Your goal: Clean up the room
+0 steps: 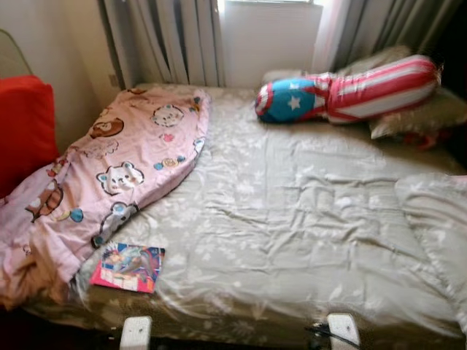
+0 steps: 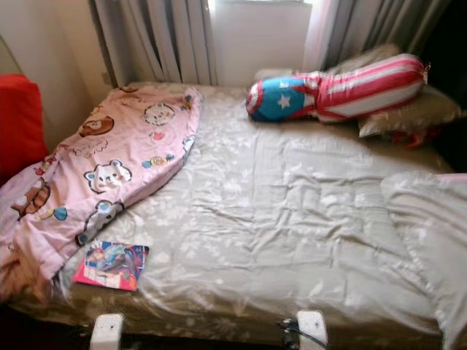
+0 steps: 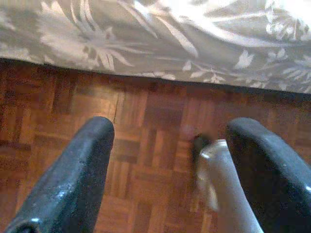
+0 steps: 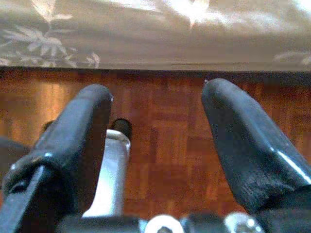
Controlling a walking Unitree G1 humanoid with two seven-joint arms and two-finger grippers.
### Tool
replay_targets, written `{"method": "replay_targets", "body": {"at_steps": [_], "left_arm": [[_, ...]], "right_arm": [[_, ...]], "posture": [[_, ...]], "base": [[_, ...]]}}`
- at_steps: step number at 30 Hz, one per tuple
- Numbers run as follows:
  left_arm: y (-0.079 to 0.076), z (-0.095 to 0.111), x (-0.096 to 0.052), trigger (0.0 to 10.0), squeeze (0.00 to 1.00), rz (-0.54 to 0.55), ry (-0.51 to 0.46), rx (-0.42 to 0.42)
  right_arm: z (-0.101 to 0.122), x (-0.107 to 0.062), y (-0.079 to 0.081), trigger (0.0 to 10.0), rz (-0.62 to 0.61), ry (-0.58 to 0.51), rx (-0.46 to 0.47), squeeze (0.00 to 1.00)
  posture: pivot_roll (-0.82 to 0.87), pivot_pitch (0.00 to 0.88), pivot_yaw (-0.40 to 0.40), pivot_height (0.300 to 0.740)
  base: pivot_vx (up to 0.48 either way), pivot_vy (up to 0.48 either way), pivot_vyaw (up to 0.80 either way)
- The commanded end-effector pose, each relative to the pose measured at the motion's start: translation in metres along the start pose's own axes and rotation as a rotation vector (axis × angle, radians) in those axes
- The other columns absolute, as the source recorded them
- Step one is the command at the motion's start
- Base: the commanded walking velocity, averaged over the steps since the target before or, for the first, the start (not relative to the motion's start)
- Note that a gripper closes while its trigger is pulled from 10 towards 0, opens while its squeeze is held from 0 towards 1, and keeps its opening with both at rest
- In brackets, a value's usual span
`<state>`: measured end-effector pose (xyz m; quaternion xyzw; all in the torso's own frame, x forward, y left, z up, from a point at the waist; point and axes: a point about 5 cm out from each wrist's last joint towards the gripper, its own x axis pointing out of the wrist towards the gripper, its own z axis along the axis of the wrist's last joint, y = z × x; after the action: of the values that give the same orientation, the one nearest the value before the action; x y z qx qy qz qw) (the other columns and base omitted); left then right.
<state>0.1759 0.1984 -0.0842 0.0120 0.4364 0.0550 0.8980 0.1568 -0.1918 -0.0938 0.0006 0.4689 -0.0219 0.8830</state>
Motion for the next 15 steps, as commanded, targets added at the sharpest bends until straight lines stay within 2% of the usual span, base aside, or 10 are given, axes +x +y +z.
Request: {"method": "replay_targets", "body": {"at_steps": [1,15], "left_arm": [[0.0068,0.0008,0.0,10.0,0.0,0.019,0.001,-0.003],[0.0052,-0.0017,-0.0005,10.0,0.0,0.019,0.006,-0.004]], "right_arm": [[0.0061,0.0017,0.0049,10.0,0.013,-0.016,0.0,0.0],[0.0039,0.0012,0.0052,10.0,0.015,-0.011,-0.006,0.0]], "posture": [[0.02,0.0,-0.037,0.74],[0.02,0.0,-0.034,0.74]], "base": [[0.0,0.48,0.0],[0.0,0.48,0.0]]}}
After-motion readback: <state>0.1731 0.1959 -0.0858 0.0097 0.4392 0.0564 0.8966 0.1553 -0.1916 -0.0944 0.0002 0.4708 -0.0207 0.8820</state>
